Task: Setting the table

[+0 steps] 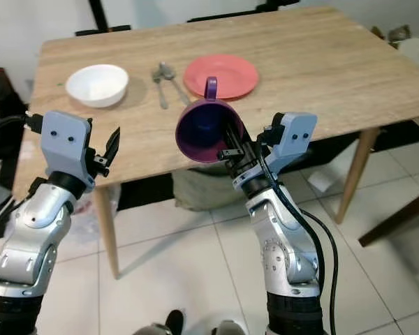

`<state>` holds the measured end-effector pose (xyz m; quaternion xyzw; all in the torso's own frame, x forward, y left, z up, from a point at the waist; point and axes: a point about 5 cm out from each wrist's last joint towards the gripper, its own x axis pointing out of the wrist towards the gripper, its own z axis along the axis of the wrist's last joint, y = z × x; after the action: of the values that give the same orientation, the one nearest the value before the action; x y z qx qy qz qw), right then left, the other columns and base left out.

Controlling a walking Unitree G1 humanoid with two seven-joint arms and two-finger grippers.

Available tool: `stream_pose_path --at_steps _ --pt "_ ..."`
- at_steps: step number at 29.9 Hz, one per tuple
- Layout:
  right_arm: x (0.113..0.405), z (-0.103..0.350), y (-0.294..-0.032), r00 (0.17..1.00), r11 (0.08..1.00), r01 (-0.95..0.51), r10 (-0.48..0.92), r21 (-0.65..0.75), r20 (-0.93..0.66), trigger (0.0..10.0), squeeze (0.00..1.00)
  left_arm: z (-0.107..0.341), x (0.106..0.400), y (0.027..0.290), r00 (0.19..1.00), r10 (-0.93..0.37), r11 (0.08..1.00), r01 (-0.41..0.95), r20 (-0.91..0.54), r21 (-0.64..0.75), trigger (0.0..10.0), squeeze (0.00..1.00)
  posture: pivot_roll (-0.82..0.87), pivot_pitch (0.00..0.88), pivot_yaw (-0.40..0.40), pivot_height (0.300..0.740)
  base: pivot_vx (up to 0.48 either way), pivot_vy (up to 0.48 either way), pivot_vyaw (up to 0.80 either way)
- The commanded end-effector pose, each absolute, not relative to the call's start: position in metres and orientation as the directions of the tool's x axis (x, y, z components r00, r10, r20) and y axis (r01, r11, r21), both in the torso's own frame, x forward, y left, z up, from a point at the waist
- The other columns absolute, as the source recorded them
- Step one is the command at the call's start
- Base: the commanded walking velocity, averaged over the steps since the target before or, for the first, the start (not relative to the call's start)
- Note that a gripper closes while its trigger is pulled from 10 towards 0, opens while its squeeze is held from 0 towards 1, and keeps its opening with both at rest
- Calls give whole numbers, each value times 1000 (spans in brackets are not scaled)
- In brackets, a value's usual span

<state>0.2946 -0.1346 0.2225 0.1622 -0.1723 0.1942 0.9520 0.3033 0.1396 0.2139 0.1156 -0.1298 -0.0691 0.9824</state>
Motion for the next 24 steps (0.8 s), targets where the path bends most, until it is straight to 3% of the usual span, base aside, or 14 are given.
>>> stream_pose_path --at_steps 1,11,15,24 --pt "293 225 -132 854 864 -441 321 243 408 10000 0 212 305 146 963 -135 964 74 232 256 10000 0 -92 40 92 740 480 0 750" --pt "294 225 -136 863 871 -421 300 251 406 10000 0 212 305 144 962 -146 962 84 231 259 10000 0 -94 42 92 740 480 0 750" --pt "298 224 -144 892 892 -351 227 283 391 10000 0 212 305 144 963 -149 962 88 226 259 10000 0 -94 43 92 740 480 0 625" --pt "302 227 -163 909 914 -250 108 318 402 10000 0 210 307 144 964 -153 961 94 218 259 10000 0 -96 42 94 740 480 0 0"
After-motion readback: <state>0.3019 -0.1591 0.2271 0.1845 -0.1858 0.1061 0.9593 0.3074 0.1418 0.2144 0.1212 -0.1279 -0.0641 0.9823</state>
